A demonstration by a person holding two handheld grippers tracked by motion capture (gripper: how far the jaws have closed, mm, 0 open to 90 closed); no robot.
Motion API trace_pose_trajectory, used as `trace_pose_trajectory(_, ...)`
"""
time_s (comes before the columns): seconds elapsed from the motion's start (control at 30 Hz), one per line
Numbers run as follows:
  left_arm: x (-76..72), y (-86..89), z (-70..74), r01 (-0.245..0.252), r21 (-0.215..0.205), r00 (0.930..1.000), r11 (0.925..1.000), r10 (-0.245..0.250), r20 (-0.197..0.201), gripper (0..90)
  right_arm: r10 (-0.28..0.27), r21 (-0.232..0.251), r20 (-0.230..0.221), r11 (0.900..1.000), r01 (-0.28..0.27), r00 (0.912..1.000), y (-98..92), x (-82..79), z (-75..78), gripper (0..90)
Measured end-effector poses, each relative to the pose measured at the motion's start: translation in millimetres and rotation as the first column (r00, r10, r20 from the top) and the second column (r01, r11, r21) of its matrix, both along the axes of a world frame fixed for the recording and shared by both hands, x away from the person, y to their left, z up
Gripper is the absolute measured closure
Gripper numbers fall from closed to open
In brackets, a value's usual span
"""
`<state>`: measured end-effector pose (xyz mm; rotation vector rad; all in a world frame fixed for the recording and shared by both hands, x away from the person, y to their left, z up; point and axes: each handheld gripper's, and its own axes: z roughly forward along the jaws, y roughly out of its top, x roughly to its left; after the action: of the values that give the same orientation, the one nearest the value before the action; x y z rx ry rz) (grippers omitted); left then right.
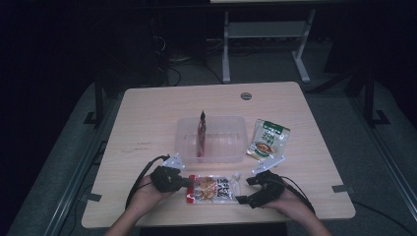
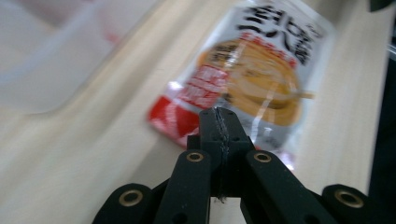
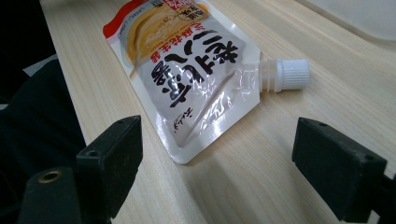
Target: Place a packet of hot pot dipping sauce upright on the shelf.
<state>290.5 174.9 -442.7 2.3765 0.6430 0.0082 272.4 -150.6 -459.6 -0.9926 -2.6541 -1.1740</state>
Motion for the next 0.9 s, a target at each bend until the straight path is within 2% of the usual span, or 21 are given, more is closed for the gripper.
trace_pose_trajectory(0.07, -1.0, -4.6, -1.5, 0.019, 0.021, 0.9998, 0.9996, -0.019, 0.005, 90.0, 0.003, 0.000, -0.002, 1.000, -0.003, 1.0000, 0.5, -0.3, -0.1, 15.8)
trace_pose_trajectory(0.1, -1.6, -7.3, -2.5, 0.006, 0.014, 1.0000, 0.9999, -0.007, 0.004, 90.0, 0.004, -0.003, -0.003, 1.000, -0.004, 1.0000, 0.7, -0.4, -0.1, 15.8)
trace_pose_trajectory(0.13, -0.7, -8.0, -2.7, 0.015, 0.037, 0.9998, 0.9992, -0.015, 0.013, 90.0, 0.004, -0.004, -0.004, 1.000, -0.004, 1.0000, 1.1, -0.6, -0.4, 15.8)
trace_pose_trajectory(0.27, -3.0, -14.4, -8.1, -0.016, 0.047, 0.9998, 0.9988, 0.016, 0.011, 90.0, 0.018, -0.003, -0.011, 1.000, -0.018, 0.9998, 3.6, -1.2, -2.1, 15.9)
trace_pose_trajectory(0.4, -3.9, -17.9, -9.6, -0.027, 0.068, 0.9995, 0.9973, 0.025, 0.016, 90.0, 0.025, 0.001, -0.020, 1.000, -0.025, 0.9995, 6.4, -1.2, -3.0, 17.6)
trace_pose_trajectory(0.57, -1.3, -15.8, -10.6, -0.017, 0.061, 0.9998, 0.9980, 0.017, 0.005, 90.0, 0.037, 0.000, -0.035, 0.999, -0.037, 0.9987, 12.4, -1.1, -5.5, 20.0)
trace_pose_trajectory(0.73, -1.2, -15.8, -10.8, -0.023, 0.058, 0.9997, 0.9981, 0.023, -0.002, 90.0, 0.046, 0.038, -0.066, 0.998, -0.044, 0.9968, 19.3, 1.8, -6.5, 25.2)
trace_pose_trajectory(0.83, -0.5, -15.2, -11.4, -0.029, 0.045, 0.9995, 0.9986, 0.030, -0.010, 90.0, 0.057, 0.034, -0.057, 0.998, -0.055, 0.9967, 25.8, 1.9, -6.6, 26.1)
trace_pose_trajectory(0.87, 0.6, -14.0, -10.8, -0.013, 0.060, 0.9999, 0.9981, 0.013, -0.009, 90.0, 0.058, 0.040, -0.059, 0.998, -0.055, 0.9966, 27.6, 2.4, -6.8, 27.4)
trace_pose_trajectory(0.9, 0.6, -14.0, -10.8, -0.013, 0.058, 0.9999, 0.9982, 0.013, -0.008, 90.0, 0.055, 0.041, -0.064, 0.998, -0.053, 0.9964, 29.4, 2.7, -6.7, 28.8)
